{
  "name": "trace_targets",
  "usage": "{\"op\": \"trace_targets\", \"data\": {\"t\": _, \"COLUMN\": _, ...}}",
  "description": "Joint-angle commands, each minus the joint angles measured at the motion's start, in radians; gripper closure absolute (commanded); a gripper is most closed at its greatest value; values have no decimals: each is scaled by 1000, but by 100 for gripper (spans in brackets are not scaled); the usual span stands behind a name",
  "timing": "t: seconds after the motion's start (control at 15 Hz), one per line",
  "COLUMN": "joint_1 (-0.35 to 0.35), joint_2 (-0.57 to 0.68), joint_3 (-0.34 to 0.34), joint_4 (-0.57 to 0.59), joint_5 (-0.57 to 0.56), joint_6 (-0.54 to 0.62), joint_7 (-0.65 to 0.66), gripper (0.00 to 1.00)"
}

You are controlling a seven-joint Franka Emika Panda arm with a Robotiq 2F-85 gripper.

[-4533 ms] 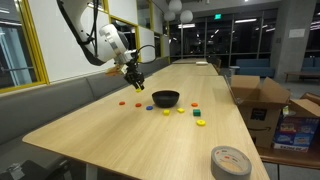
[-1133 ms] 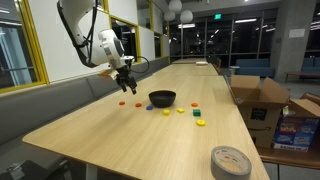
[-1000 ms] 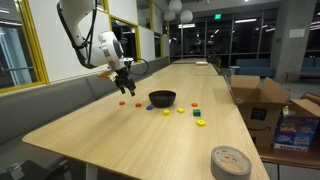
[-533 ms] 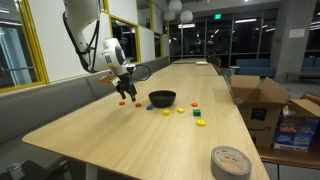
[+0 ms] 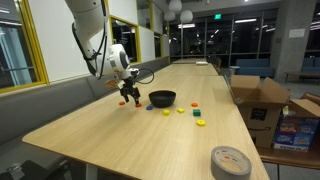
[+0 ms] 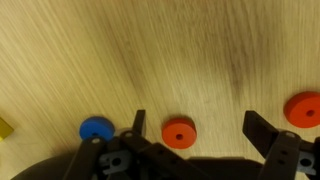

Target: Pick up the yellow and orange object on the table and put them in the bowl

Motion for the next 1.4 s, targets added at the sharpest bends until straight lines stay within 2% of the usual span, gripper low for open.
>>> {"op": "trace_targets", "data": {"t": 0.0, "joint_1": -10, "joint_2": 74, "joint_3": -4, "joint_4": 120, "joint_5": 32, "joint_6": -49, "joint_7": -47, "gripper": 0}}
{"op": "trace_targets", "data": {"t": 0.53, "joint_1": -56, "joint_2": 126, "joint_3": 0, "joint_4": 195, "joint_5": 61, "joint_6": -58, "joint_7": -82, "gripper": 0}}
{"op": "trace_targets", "data": {"t": 1.33, "joint_1": -100, "joint_2": 132, "joint_3": 22, "joint_4": 209, "joint_5": 187, "joint_6": -116, "joint_7": -175, "gripper": 0}}
